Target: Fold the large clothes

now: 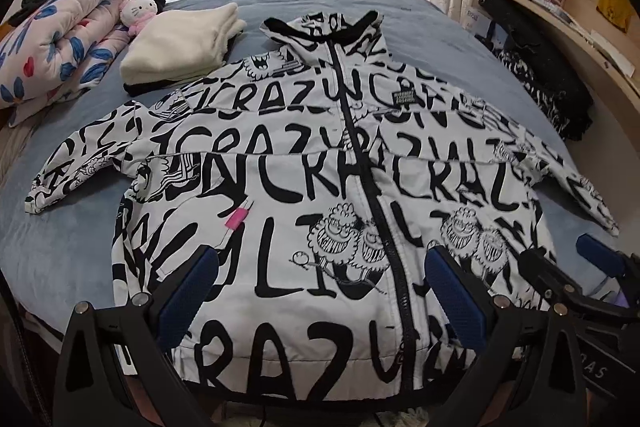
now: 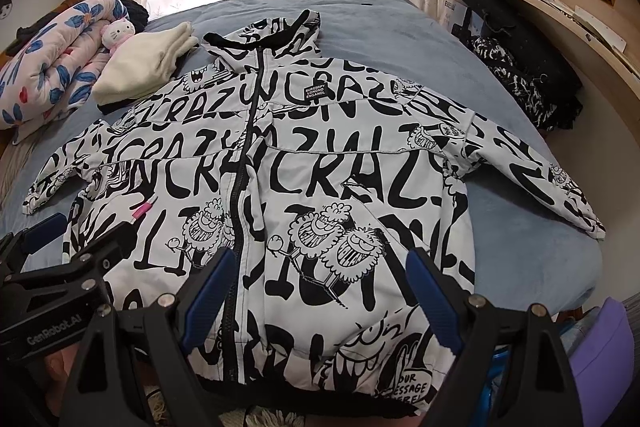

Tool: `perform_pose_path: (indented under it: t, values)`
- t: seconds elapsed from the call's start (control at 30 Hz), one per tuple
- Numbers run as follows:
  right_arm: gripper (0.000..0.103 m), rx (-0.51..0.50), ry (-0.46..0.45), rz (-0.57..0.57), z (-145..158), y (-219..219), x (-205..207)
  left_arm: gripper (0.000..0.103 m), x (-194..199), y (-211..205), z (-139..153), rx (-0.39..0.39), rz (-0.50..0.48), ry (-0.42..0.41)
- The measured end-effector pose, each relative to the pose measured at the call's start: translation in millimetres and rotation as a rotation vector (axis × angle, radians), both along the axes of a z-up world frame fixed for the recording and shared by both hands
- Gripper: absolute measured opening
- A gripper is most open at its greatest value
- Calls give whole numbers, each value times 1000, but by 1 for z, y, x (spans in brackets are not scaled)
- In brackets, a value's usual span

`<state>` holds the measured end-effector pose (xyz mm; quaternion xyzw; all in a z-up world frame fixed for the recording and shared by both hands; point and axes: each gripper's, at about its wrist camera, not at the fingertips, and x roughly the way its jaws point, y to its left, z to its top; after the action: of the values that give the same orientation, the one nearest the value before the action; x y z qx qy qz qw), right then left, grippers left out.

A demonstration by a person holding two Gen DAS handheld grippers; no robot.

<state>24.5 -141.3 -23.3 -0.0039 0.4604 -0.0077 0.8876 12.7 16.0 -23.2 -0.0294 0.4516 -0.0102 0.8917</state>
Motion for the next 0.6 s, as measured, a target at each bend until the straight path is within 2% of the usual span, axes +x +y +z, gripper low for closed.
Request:
perform_pose_path:
  t: [0.13, 0.3, 0.43, 0.6]
  values:
    - [88, -1, 0, -6, 0, -5, -1, 102, -1, 1, 10, -56, 0, -58]
    - [88, -14, -18, -19, 13, -18, 7, 102, 9, -1, 24, -67, 17, -84]
    - [88, -25, -69, -39, 32, -31, 11, 102, 21, -6, 42, -98, 6, -132]
    - [88, -54, -148, -86, 64, -59, 20, 102, 45, -29, 68, -104, -62, -165]
